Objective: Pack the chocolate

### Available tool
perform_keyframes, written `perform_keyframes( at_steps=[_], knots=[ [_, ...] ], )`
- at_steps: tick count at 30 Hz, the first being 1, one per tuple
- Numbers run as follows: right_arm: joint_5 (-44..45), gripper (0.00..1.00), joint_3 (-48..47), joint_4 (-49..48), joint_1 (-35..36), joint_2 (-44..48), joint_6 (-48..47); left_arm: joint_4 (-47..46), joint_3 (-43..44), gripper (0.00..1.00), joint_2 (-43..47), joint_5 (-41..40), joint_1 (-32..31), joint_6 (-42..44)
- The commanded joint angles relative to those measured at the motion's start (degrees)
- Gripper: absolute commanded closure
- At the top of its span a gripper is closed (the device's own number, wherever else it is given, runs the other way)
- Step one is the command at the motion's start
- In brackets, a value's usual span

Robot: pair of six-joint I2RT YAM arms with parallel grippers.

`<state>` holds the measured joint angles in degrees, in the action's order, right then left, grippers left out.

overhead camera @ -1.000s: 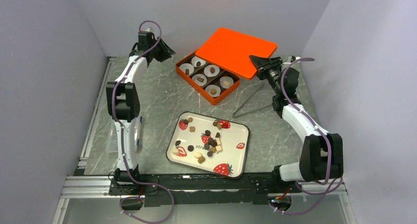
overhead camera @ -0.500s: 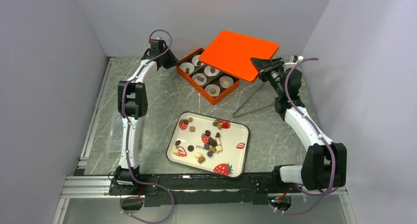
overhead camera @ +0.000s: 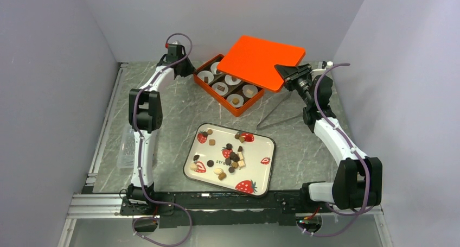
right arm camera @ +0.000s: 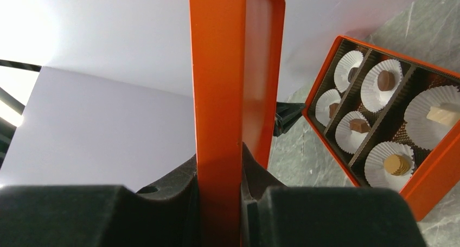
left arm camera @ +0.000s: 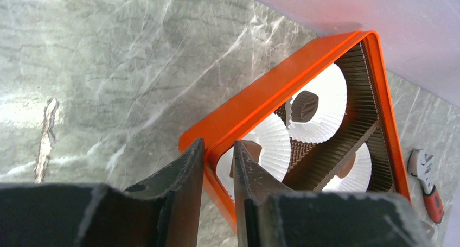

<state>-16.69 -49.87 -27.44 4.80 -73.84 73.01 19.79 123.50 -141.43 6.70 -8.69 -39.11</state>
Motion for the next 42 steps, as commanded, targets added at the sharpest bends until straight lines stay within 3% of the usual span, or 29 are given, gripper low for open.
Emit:
perform_keyframes(
  at_steps=[1,8,28,31,37,42],
  knots=[
    [-1.3,1.0,-1.1,-8.2,-0.2,0.8,0.8,6.0,-3.6,0.83,4.1,-3.0,-0.8,2.4],
    [-1.6,1.0,-0.7,-8.3,-0.3,1.0,1.1,6.9,-11.3,0.9,9.1,-4.6,-1.7,2.3],
    [-7.1,1.0,1.0,-13.0,-0.1,-3.4,3.3,0.6,-47.8,0.99,34.6,-4.9,-4.7,-0.7],
    [-9.2,1.0,0.9,-15.1,-0.1,-6.2,5.1,0.2,-49.9,0.96,37.6,-3.9,-4.8,-0.6],
    [-14.7,1.0,-2.7,-20.8,1.2,-14.5,9.6,5.4,-44.0,0.78,42.4,-2.7,-4.3,2.3],
    [-17.5,1.0,-5.7,-25.5,3.2,-21.0,13.8,8.7,-43.5,0.69,46.8,-1.7,1.4,1.1]
  ],
)
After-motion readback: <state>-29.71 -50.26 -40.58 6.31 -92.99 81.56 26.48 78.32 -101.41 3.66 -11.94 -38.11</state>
